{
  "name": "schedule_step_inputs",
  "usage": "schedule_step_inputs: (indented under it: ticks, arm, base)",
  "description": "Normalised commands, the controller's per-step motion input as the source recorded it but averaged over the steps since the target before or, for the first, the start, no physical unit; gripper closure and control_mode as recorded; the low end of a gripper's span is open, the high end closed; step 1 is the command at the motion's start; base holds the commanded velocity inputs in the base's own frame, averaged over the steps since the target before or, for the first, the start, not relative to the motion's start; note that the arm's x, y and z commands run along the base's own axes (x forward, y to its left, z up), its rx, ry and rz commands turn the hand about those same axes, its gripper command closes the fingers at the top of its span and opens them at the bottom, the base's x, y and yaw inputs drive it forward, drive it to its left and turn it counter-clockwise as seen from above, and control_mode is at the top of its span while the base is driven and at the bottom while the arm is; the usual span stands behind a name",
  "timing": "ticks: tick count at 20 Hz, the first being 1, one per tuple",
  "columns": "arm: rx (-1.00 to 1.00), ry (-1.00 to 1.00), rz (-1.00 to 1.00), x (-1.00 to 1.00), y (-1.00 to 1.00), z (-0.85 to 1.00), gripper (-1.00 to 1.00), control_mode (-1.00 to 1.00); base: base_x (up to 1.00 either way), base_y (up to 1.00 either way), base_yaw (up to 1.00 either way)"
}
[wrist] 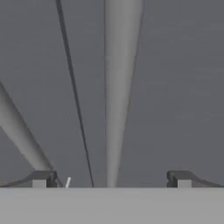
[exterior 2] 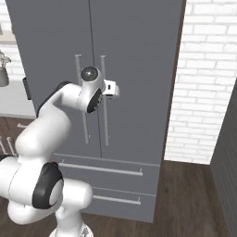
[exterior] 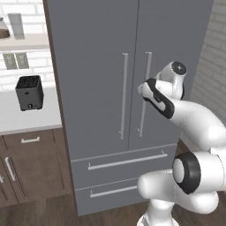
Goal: Take the strawberry from the fridge and place it on top of the pancake, located on the dining counter.
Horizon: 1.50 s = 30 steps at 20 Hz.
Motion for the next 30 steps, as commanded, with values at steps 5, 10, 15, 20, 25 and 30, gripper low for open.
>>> schedule_step_inputs:
  ticks: [5,10,15,20,25,30]
  arm:
    - [0.0,0.0,-0.04,0.51,-0.16,-0.16,-1.0,-1.0]
    - [0.0,0.0,0.0,0.49,0.0,-0.1,-1.0,-1.0]
    - [0.0,0.0,0.0,0.26,0.14,-0.07,-1.0,-1.0]
    - [0.0,-0.01,0.0,0.37,0.12,-0.07,1.0,-1.0]
    - [0.0,-0.02,0.0,0.23,0.0,-0.01,1.0,-1.0]
    - [0.0,0.0,-0.01,0.03,-0.24,-0.01,1.0,-1.0]
  base:
    - [0.0,0.0,0.0]
    - [0.0,0.0,0.0]
    - [0.0,0.0,0.0]
    - [0.0,0.0,0.0]
    - [0.0,0.0,0.0]
    - [0.0,0.0,0.0]
